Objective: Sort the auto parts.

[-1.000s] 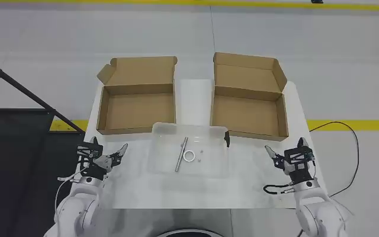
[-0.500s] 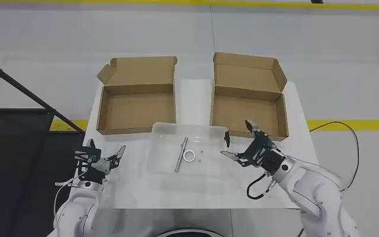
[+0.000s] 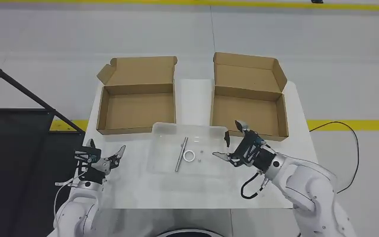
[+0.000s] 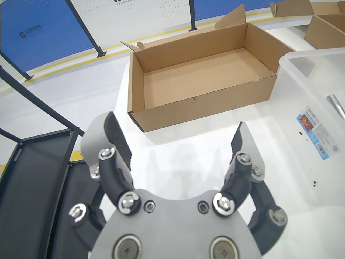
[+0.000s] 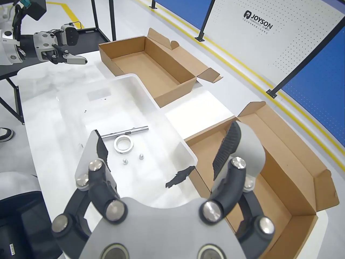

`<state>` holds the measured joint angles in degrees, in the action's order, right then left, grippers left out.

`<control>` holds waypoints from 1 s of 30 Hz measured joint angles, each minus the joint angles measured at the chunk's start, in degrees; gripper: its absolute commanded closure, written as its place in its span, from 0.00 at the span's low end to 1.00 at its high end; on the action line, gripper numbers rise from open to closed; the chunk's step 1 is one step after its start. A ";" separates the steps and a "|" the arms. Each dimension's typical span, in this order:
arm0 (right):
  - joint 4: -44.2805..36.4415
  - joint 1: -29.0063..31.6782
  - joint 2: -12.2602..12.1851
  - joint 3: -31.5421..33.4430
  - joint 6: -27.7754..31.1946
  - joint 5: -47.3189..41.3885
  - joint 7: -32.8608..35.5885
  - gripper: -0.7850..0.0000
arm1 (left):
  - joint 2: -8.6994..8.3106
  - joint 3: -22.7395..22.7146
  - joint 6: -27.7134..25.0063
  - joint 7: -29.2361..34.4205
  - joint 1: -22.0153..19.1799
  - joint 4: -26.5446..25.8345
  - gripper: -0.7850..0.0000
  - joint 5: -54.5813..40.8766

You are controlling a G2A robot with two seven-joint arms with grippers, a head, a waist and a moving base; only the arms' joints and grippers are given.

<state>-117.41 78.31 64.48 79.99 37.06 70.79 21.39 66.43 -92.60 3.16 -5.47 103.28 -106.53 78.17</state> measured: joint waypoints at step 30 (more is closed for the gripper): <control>21.98 -28.35 4.36 -29.88 -0.24 -1.76 35.11 0.44 | 0.00 0.00 0.00 0.00 0.00 0.00 0.00 0.00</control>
<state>-95.43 49.95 68.84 50.11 36.83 69.03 56.50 66.43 -92.60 3.16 -5.47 103.28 -106.53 78.17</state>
